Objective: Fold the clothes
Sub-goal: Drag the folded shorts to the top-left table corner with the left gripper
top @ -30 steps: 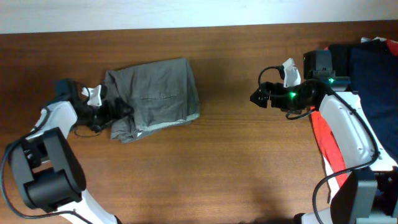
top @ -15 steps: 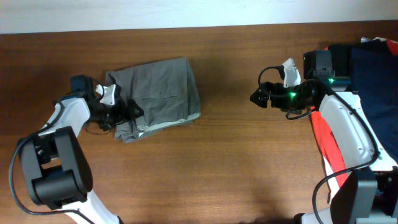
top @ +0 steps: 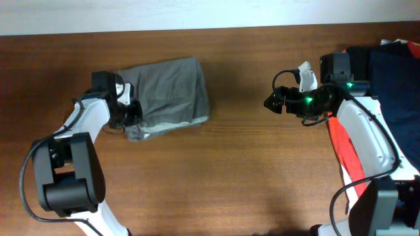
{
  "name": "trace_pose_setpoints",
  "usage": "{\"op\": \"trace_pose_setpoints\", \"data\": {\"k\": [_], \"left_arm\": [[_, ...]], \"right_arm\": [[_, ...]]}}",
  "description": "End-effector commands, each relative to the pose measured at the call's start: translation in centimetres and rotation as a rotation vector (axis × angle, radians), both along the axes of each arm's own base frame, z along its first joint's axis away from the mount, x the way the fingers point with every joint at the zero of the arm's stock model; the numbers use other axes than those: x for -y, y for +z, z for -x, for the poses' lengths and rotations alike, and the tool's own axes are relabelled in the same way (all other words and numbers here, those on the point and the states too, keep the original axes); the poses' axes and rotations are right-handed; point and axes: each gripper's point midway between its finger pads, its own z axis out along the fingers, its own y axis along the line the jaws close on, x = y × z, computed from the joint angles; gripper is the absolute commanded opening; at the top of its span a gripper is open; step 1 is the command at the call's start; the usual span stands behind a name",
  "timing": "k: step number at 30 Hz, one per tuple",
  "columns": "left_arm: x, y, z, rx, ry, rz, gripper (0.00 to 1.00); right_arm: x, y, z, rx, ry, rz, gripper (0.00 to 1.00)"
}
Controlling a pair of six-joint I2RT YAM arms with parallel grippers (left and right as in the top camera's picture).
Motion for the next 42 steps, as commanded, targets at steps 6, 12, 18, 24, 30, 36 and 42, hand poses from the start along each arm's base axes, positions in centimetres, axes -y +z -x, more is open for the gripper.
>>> {"op": "trace_pose_setpoints", "data": {"k": [6,12,18,24,30,36,42], "left_arm": [[-8.3,11.8,-9.9,0.317,-0.096,-0.539,0.01],[-12.8,7.8,-11.2,0.276,-0.040,-0.636,0.00],[-20.5,2.9,-10.8,0.194,-0.017,-0.768,0.01],[-24.9,9.2,-11.8,0.319,0.167,-0.948,0.99],[-9.3,12.5,-14.2,0.546,-0.022,-0.261,0.01],[-5.3,5.3,-11.8,0.328,-0.018,-0.052,0.01],[-5.2,1.0,-11.2,0.235,0.005,-0.021,0.01]], "right_arm": [[0.2,0.2,-0.2,0.011,-0.002,0.010,0.98],[0.2,0.2,-0.2,0.011,-0.002,0.010,0.98],[0.2,0.2,-0.2,0.011,-0.002,0.010,0.98],[0.2,0.2,-0.2,0.011,-0.002,0.010,0.98],[0.2,0.2,-0.2,0.011,-0.001,0.010,0.98],[0.2,0.2,-0.2,0.011,-0.001,0.010,0.98],[0.2,0.2,-0.2,0.011,-0.002,0.010,0.98]]}}
